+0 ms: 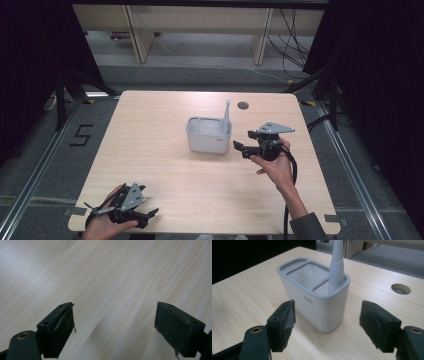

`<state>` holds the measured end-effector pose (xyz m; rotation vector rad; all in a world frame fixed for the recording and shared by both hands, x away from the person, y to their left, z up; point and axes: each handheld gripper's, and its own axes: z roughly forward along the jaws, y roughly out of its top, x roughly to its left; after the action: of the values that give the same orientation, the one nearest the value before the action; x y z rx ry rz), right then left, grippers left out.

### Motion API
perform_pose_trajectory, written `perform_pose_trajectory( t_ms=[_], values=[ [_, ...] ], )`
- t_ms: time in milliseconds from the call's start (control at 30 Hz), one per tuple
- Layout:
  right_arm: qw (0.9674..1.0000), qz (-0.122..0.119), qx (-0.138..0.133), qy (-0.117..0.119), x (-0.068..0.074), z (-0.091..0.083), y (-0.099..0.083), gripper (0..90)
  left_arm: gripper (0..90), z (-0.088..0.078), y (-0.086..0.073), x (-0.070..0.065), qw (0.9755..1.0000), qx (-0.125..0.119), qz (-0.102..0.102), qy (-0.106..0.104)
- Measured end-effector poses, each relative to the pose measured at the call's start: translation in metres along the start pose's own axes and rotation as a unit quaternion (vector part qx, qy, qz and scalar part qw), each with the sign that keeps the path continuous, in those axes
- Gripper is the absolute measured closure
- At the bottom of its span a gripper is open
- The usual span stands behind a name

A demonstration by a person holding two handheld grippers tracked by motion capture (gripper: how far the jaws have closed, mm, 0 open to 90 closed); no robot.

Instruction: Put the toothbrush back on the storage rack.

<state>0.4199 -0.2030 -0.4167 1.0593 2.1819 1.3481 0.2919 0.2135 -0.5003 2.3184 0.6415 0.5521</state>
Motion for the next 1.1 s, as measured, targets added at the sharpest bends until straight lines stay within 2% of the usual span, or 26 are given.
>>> perform_pose_trajectory(
  t_ms=[33, 100, 133, 167, 200, 233, 267, 300, 333, 367, 400, 433, 467, 533, 567, 633, 667, 733, 800, 933, 967, 1000, 1033, 1067, 1100],
  values=[
    [1.0, 0.006, 0.002, 0.006, 0.001, 0.0, -0.002, 29.0, 15.4, 0.001, 0.0, -0.001, 1.0, -0.005, -0.006, -0.001],
    [1.0, -0.001, 0.005, -0.001, 0.001, -0.002, -0.006, 28.7, 15.4, 0.001, 0.0, -0.001, 1.0, -0.005, -0.006, 0.0],
    [0.9999, 0.008, 0.006, 0.009, 0.001, -0.002, -0.008, 28.5, 15.4, 0.001, 0.0, -0.001, 1.0, -0.005, -0.006, 0.0],
    [1.0, -0.005, 0.004, 0.0, 0.0, -0.003, -0.009, 28.2, 15.4, 0.001, 0.0, -0.001, 1.0, -0.005, -0.005, 0.0],
    [0.9999, 0.005, 0.007, 0.01, 0.002, -0.003, -0.011, 27.9, 15.4, 0.001, 0.0, -0.001, 1.0, -0.004, -0.006, -0.001],
    [1.0, 0.003, 0.008, 0.004, 0.002, -0.004, -0.012, 27.6, 15.4, 0.0, 0.0, 0.0, 1.0, -0.001, -0.001, 0.0],
    [0.9999, 0.003, 0.006, 0.008, 0.003, -0.004, -0.014, 27.5, 15.5, 0.0, 0.0, 0.0, 1.0, 0.002, 0.003, 0.001],
    [0.9998, 0.013, 0.008, 0.008, 0.005, -0.004, -0.015, 26.9, 15.4, 0.0, 0.0, 0.0, 1.0, 0.001, 0.002, 0.001],
    [0.9999, -0.001, 0.013, 0.006, 0.004, -0.006, -0.016, 25.8, 15.4, 0.001, 0.0, -0.001, 1.0, -0.005, -0.006, -0.001],
    [0.9999, 0.007, 0.01, 0.012, 0.005, -0.005, -0.017, 25.0, 15.4, 0.001, 0.0, 0.0, 1.0, -0.005, -0.006, -0.001],
    [0.9997, 0.012, 0.019, 0.008, 0.007, -0.007, -0.018, 24.7, 15.4, 0.0, 0.0, 0.0, 1.0, -0.005, -0.005, -0.001],
    [0.9998, 0.012, 0.013, 0.009, 0.008, -0.006, -0.019, 24.6, 15.4, 0.0, 0.0, -0.001, 1.0, -0.006, -0.005, 0.0],
    [0.9998, -0.002, 0.016, 0.008, 0.007, -0.007, -0.02, 24.3, 15.4, 0.0, 0.0, 0.0, 1.0, 0.0, 0.001, 0.0],
    [0.9996, 0.017, 0.02, 0.013, 0.011, -0.008, -0.022, 23.2, 15.4, 0.0, 0.0, -0.001, 1.0, -0.006, -0.006, -0.001],
    [0.9998, -0.002, 0.019, 0.01, 0.01, -0.009, -0.023, 23.1, 15.4, 0.0, 0.0, -0.001, 1.0, -0.005, -0.006, -0.001],
    [0.9996, 0.011, 0.021, 0.017, 0.014, -0.01, -0.026, 23.2, 15.4, -0.001, 0.0, 0.0, 1.0, 0.0, 0.002, 0.001],
    [0.9998, 0.0, 0.018, 0.012, 0.014, -0.011, -0.027, 23.1, 15.4, 0.0, 0.0, -0.001, 1.0, -0.007, -0.006, 0.0],
    [0.9996, 0.01, 0.02, 0.019, 0.018, -0.011, -0.031, 23.1, 15.4, 0.0, 0.0, -0.001, 1.0, -0.006, -0.006, -0.001],
    [0.9995, 0.003, 0.019, 0.024, 0.019, -0.011, -0.034, 23.1, 15.4, 0.0, 0.0, 0.0, 1.0, 0.001, 0.002, 0.001],
    [0.9992, 0.013, 0.027, 0.025, 0.024, -0.011, -0.04, 23.2, 15.4, 0.0, 0.0, 0.0, 1.0, 0.0, 0.002, 0.001],
    [0.9993, 0.007, 0.026, 0.026, 0.024, -0.01, -0.042, 23.1, 15.4, 0.001, 0.0, -0.001, 1.0, -0.006, -0.006, 0.0],
    [0.9993, 0.0, 0.029, 0.023, 0.024, -0.011, -0.044, 23.2, 15.4, 0.0, 0.0, 0.0, 1.0, 0.0, 0.001, 0.0],
    [0.999, 0.008, 0.035, 0.026, 0.026, -0.011, -0.045, 23.2, 15.4, 0.0, 0.0, 0.0, 1.0, -0.002, -0.001, 0.0],
    [0.9992, 0.003, 0.033, 0.023, 0.026, -0.011, -0.046, 23.2, 15.4, 0.0, 0.0, 0.0, 1.0, 0.001, 0.003, 0.001],
    [0.9989, 0.009, 0.037, 0.026, 0.027, -0.012, -0.048, 23.2, 15.4, 0.0, 0.0, 0.0, 1.0, 0.001, 0.002, 0.001]
  ],
)
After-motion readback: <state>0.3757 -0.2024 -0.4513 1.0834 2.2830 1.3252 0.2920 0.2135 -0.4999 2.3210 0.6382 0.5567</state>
